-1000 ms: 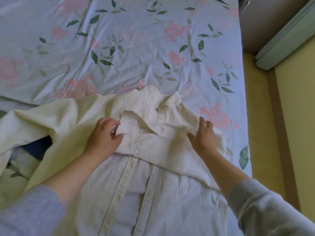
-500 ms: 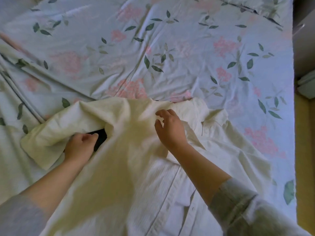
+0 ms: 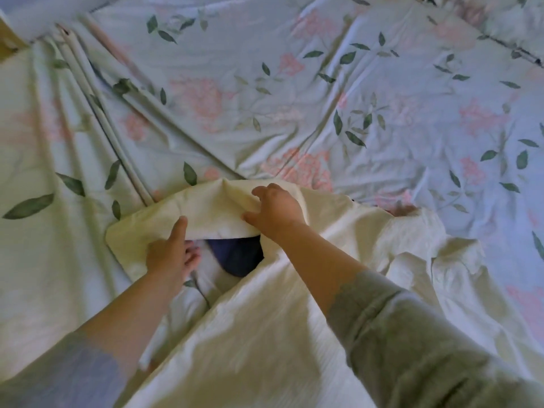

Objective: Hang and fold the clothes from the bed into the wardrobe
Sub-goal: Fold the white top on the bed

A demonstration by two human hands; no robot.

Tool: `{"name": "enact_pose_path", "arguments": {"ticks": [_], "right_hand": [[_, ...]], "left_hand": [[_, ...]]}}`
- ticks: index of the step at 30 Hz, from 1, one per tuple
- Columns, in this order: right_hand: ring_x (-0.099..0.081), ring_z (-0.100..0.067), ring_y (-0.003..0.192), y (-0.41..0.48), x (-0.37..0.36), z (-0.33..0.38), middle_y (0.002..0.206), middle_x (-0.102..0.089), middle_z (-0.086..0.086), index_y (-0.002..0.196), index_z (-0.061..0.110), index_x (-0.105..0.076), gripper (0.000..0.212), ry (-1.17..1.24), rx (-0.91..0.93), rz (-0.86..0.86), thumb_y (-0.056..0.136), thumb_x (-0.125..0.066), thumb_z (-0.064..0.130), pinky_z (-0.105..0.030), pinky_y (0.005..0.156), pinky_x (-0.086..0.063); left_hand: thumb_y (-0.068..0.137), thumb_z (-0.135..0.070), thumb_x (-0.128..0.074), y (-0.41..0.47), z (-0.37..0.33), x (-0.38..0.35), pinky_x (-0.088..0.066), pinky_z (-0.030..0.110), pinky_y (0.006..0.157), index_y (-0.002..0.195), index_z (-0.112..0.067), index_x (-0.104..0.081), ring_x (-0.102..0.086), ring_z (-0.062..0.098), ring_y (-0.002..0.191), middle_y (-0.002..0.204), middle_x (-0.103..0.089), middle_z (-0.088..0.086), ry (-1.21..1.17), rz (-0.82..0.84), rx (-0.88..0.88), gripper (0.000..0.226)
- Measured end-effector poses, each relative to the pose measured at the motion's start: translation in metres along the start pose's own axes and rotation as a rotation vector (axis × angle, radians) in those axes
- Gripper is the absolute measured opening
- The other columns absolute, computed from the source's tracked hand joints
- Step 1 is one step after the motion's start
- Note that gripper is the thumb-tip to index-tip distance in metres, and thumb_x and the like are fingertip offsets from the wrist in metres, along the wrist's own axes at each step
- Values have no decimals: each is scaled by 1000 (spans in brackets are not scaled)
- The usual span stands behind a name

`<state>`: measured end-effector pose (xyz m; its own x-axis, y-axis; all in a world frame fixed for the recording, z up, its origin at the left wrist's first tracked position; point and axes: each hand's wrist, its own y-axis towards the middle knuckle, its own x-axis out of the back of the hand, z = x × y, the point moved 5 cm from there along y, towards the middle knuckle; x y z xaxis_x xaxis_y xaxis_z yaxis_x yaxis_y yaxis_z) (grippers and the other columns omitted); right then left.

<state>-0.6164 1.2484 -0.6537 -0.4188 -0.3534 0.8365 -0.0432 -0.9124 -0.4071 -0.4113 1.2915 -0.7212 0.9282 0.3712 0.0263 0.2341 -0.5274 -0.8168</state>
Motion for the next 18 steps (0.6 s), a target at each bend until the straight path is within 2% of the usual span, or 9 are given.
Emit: {"name": "enact_pose_path", "arguments": {"ticks": [2,3,4,5,8,11,13,15,18], "right_hand": [[-56,-24,91,4,-4,1,95,-57,-2,89,20,-63,13,-3,-26,-41,91,-52,14,-25,63,-41],[-51,-23,80,2,-3,0,81,-51,1,69,23,-52,25,21,-29,-75,90,-49,10,-23,54,-33],[-47,-23,73,-1,-1,-3,73,-45,2,61,24,-42,33,56,-26,-105,89,-48,9,-25,49,-28],[-46,-23,70,-6,3,-6,72,-46,2,61,21,-42,31,113,-22,-151,89,-48,8,-28,49,-31],[-51,-22,68,-31,23,-13,78,-56,-2,75,9,-56,13,276,52,-369,87,-52,11,-36,58,-45],[-50,-20,67,-54,29,-8,72,-53,-1,77,9,-56,12,342,148,-392,85,-49,15,-36,57,-46],[-56,-17,80,-60,20,-7,86,-62,0,92,11,-65,17,324,133,-268,90,-52,21,-35,71,-52],[-55,-16,110,-61,4,-13,118,-63,1,123,16,-63,34,235,38,-103,95,-55,33,-33,95,-49],[-45,-21,128,-59,-6,-23,139,-52,-3,138,14,-52,43,123,-83,-174,99,-49,31,-35,108,-38]], "left_hand": [[92,-31,-63,9,-20,4,-55,38,75,79,-10,-54,-62,22,70,82,-64,13,29,-83,-158,27],[93,-23,-61,11,-31,3,-55,39,76,79,-11,-54,-62,22,70,86,-64,16,46,-108,-223,20],[94,-15,-58,13,-44,1,-56,37,74,82,-11,-53,-62,23,73,93,-63,18,42,-103,-273,13],[94,-8,-55,15,-58,-4,-57,31,70,86,-11,-53,-62,25,81,100,-61,18,29,-68,-332,8],[87,-9,-56,2,-114,-25,-57,21,63,83,-19,-57,-63,22,91,98,-60,14,35,124,-590,11],[78,-13,-56,-9,-146,-32,-59,35,74,80,-26,-62,-64,21,90,94,-64,9,-25,225,-649,15],[79,-6,-54,-5,-139,-26,-57,41,78,77,-18,-58,-63,27,87,90,-63,15,37,196,-529,13],[88,-2,-50,4,-111,-15,-57,34,72,83,-11,-60,-61,26,77,89,-63,19,101,189,-299,14],[94,-12,-53,11,-74,0,-52,33,77,103,-7,-57,-59,23,86,102,-58,15,172,156,-99,10]]}}
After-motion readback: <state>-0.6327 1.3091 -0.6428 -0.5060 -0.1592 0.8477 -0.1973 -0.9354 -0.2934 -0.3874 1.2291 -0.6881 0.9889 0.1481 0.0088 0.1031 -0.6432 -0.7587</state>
